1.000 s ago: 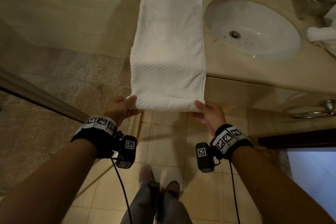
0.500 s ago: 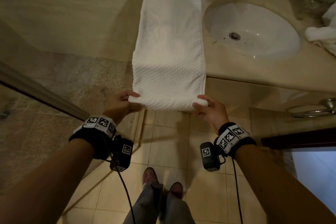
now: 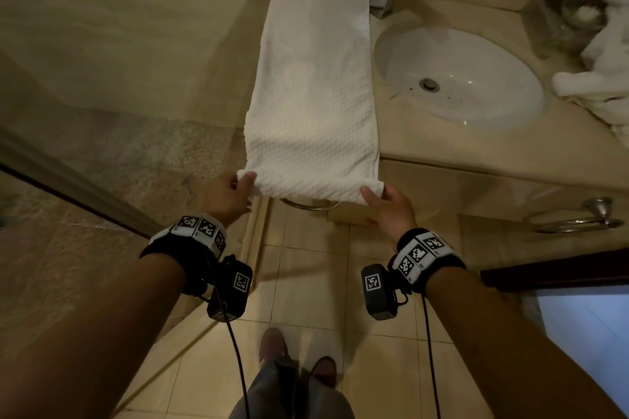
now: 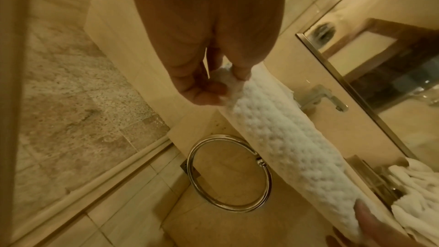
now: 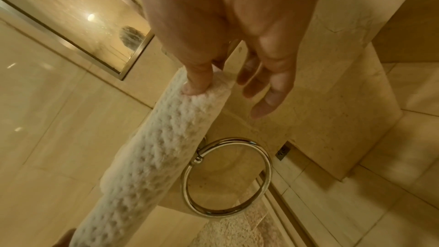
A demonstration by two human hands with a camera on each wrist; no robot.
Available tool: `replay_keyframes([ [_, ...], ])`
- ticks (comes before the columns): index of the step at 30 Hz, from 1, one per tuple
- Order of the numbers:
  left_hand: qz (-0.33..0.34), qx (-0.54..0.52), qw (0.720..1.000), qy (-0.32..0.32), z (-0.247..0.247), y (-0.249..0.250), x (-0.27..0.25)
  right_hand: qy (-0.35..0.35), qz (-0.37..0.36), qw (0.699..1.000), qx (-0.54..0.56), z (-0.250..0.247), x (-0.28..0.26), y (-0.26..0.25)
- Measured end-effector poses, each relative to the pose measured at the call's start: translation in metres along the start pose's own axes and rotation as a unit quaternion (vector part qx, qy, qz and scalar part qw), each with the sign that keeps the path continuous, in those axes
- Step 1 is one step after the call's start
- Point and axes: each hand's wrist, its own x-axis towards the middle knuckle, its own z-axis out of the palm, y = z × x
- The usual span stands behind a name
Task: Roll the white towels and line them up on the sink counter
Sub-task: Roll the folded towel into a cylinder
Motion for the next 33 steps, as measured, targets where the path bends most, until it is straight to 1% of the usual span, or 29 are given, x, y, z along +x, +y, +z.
replay_keyframes([
  [2,-0.021,-0.013,1.000,0.000,0.005,0.007,0.006,0.012,0.012,1.000,0.016,0.005,0.004,-0.002],
  [5,-0.060,-0.086,0.995,0.002,0.006,0.010,0.013,0.047,0.011,0.999,0.024,0.010,0.014,-0.001],
  [7,-0.057,-0.102,0.993,0.024,0.004,0.003,0.021,0.071,0.004,0.997,0.035,0.012,0.023,0.005],
  [10,-0.025,-0.142,0.987,0.071,-0.001,0.007,0.018,0.112,-0.019,0.992,0.060,0.017,0.010,-0.009],
  [12,0.001,-0.162,0.984,0.075,-0.001,0.017,0.013,0.111,-0.035,0.992,0.049,0.019,0.008,-0.013],
  [15,0.032,-0.157,0.984,0.081,0.001,0.022,0.013,0.096,-0.047,0.993,0.054,0.018,0.012,-0.012],
  [18,0.015,-0.175,0.982,0.074,-0.004,0.023,0.016,0.043,-0.015,0.993,0.111,0.012,0.014,-0.011],
  [23,-0.004,-0.215,0.976,0.029,-0.008,0.024,0.017,0.007,0.024,0.984,0.176,0.006,0.013,-0.017],
  [25,0.006,-0.201,0.980,0.001,-0.008,0.022,0.016,-0.001,0.018,0.989,0.149,0.008,0.017,-0.017],
  [27,0.024,-0.160,0.987,-0.016,-0.006,0.022,0.016,0.010,-0.020,0.997,0.080,0.009,0.021,-0.011],
  [28,0.036,-0.141,0.989,-0.013,-0.006,0.021,0.017,0.014,-0.032,0.998,0.057,0.010,0.024,-0.008],
  [30,0.037,-0.139,0.990,-0.007,-0.005,0.019,0.019,0.022,-0.048,0.998,0.037,0.011,0.026,-0.003],
  [33,0.019,-0.150,0.988,0.014,-0.004,0.017,0.024,0.022,-0.043,0.998,0.050,0.012,0.030,0.000],
])
